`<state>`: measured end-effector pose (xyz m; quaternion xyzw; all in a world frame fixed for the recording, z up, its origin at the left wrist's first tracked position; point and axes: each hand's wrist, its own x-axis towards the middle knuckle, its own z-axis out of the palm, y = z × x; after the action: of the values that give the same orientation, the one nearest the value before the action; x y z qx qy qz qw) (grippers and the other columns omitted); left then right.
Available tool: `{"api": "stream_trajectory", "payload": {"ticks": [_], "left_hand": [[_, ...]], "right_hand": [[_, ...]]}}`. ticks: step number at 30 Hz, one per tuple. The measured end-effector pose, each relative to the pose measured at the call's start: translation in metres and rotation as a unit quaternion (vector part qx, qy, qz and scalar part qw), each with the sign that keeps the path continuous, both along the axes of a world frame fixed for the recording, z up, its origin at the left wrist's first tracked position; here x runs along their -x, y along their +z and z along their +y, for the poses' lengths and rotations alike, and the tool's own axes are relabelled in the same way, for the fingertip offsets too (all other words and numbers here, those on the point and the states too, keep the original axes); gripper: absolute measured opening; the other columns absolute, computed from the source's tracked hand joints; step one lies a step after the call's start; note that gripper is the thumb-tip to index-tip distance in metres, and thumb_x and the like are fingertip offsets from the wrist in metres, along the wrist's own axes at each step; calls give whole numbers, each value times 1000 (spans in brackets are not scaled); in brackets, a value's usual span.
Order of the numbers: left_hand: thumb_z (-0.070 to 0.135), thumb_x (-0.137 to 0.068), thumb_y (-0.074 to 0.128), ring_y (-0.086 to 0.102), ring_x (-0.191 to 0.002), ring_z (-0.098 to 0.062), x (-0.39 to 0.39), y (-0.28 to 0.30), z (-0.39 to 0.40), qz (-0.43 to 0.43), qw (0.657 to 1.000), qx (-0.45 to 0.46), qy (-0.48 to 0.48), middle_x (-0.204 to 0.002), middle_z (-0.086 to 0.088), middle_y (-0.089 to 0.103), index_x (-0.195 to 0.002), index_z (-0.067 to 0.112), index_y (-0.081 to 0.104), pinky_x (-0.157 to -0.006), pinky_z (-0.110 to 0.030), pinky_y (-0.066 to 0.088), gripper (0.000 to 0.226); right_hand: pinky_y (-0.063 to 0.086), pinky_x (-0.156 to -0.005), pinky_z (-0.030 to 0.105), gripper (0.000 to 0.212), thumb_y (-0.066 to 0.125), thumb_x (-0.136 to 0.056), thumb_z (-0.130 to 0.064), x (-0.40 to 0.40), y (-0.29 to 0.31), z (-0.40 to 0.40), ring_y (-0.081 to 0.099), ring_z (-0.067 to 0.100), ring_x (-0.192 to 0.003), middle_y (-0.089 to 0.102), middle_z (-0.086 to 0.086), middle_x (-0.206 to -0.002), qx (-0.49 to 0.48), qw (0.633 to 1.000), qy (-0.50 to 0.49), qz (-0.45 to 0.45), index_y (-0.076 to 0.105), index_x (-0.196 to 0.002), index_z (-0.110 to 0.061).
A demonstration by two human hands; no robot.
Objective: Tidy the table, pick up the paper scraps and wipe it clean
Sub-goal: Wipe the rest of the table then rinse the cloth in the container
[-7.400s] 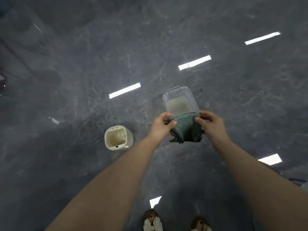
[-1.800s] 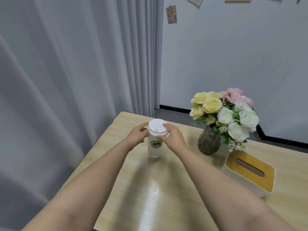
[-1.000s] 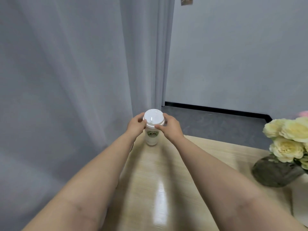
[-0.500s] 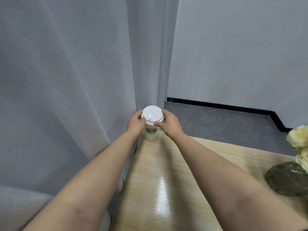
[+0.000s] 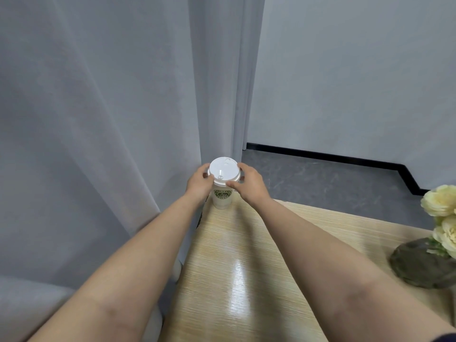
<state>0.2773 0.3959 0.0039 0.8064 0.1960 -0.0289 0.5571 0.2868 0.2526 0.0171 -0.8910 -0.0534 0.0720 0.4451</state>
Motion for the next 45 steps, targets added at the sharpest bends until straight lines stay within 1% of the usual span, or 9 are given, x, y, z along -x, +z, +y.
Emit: {"api": "stream_trajectory", "payload": {"ticks": [6, 12, 15, 18, 24, 34, 36, 40, 45], "left_hand": [[16, -92, 47, 59, -108, -26, 2, 2, 2, 12, 1000, 3, -3, -117, -9, 60, -128, 25, 51, -98, -41, 47, 38], [18, -93, 44, 56, -113, -26, 5, 3, 2, 23, 1000, -4, 3, -124, -6, 56, -138, 25, 42, -100, -42, 45, 45], [18, -94, 44, 55, -114, -27, 7, 3, 3, 21, 1000, -6, 1, -126, -7, 56, -137, 24, 42, -101, -42, 44, 44], [23, -94, 47, 52, -120, -27, 11, 5, 6, 29, 999, -18, -5, -132, -8, 52, -142, 22, 37, -104, -42, 41, 48], [24, -96, 46, 44, -128, -24, 22, 10, 6, 18, 995, -93, -16, -141, -11, 46, -143, 17, 36, -104, -30, 33, 49], [19, -94, 51, 39, -129, -25, 83, 19, -51, -48, 978, -201, -17, -144, -11, 37, -143, 15, 34, -103, -32, 32, 52], [18, -94, 51, 37, -131, -26, 99, 16, -71, -77, 971, -224, -43, -145, -11, 37, -143, 13, 34, -106, -35, 30, 52], [26, -95, 51, 32, -136, -20, 121, 7, -120, -97, 949, -251, -166, -149, -5, 33, -145, 17, 30, -107, -31, 28, 55], [29, -93, 56, 33, -136, -17, 140, -11, -201, -90, 945, -208, -238, -148, -4, 36, -145, 19, 30, -108, -30, 28, 59]], "right_hand": [[46, -96, 42, 50, 74, -78, -20, 2, 0, -1, 55, 25, -111, 55, 7, -125, 2, 1000, 2, 4, 54, -124, -20], [45, -96, 39, 57, 74, -78, -22, 6, -1, 0, 53, 23, -115, 54, 3, -129, -2, 1000, 0, 12, 50, -129, -22], [43, -97, 38, 62, 73, -79, -23, 9, 2, -3, 50, 24, -118, 49, 2, -136, 4, 1000, -1, 20, 44, -134, -21], [42, -95, 35, 60, 71, -81, -20, 12, 7, -7, 50, 23, -119, 49, 4, -137, 10, 1000, 5, 17, 44, -134, -19], [38, -106, 43, 76, 71, -82, -29, 25, 7, -22, 39, 22, -133, 34, 3, -150, 43, 998, -4, 41, 29, -145, -19], [37, -108, 40, 72, 68, -85, -29, 81, 1, -91, 40, 22, -132, 36, 2, -149, 39, 997, -61, 36, 31, -145, -20], [37, -107, 39, 72, 68, -84, -30, 96, -3, -112, 41, 22, -132, 37, 2, -148, 39, 996, -75, 35, 31, -145, -20], [36, -107, 39, 71, 67, -84, -35, 126, -12, -162, 39, 20, -133, 39, 2, -147, 51, 992, -110, 28, 32, -144, -19], [37, -104, 36, 69, 65, -85, -41, 163, -33, -235, 38, 19, -133, 39, 1, -146, 102, 980, -168, 16, 34, -143, -19]]}}
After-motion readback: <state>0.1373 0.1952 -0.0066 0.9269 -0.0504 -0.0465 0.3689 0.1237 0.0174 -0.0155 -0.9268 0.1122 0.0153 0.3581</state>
